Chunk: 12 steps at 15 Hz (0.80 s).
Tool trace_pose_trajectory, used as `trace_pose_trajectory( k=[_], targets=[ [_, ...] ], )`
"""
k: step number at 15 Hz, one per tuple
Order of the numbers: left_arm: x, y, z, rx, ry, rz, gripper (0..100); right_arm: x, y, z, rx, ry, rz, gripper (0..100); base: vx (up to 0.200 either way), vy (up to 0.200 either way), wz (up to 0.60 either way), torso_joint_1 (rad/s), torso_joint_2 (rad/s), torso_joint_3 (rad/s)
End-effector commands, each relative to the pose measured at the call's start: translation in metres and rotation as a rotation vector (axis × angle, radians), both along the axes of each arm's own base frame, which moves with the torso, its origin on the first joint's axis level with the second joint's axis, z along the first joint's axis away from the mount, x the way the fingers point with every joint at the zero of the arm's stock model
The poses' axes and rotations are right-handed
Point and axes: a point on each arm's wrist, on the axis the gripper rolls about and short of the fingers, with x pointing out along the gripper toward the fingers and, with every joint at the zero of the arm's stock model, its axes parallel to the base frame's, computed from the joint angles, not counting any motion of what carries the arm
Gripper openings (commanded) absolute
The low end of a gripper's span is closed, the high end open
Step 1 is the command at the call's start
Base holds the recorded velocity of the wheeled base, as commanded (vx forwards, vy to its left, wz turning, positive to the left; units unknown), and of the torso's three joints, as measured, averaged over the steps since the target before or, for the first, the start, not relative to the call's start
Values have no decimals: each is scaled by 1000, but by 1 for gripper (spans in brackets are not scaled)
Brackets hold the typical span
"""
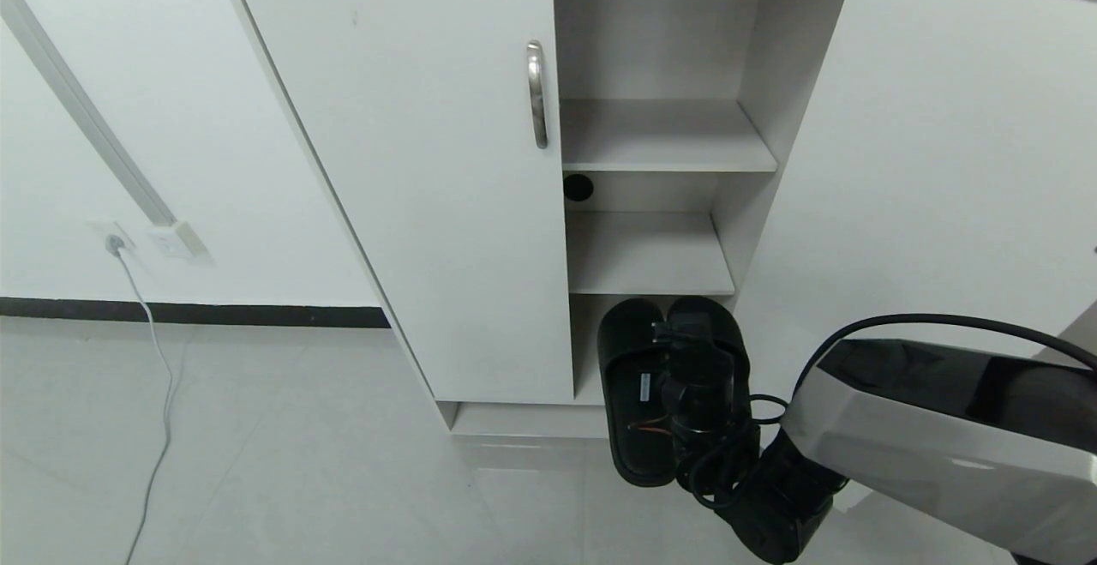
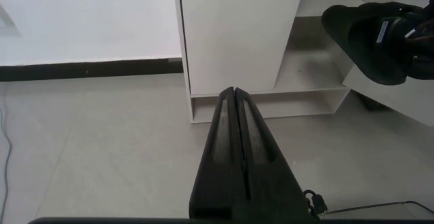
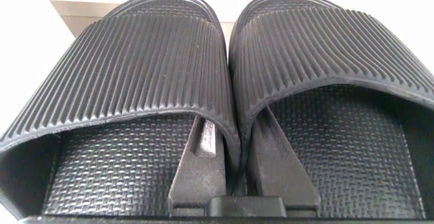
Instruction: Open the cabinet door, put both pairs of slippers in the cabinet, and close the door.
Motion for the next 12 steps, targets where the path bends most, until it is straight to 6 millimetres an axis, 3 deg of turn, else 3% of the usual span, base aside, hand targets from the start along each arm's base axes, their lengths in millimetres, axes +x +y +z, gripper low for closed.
trace_pose_trajectory(
  k=[1, 12],
  targets=[
    [0, 0, 0, 0, 1, -1, 0, 0, 0, 1, 2, -3, 1, 0, 200, 0, 0, -2, -2, 2],
    [0, 0, 0, 1, 1, -1, 0, 1, 1, -2, -1, 0, 1, 0, 200, 0, 0, 2, 2, 1]
  ],
)
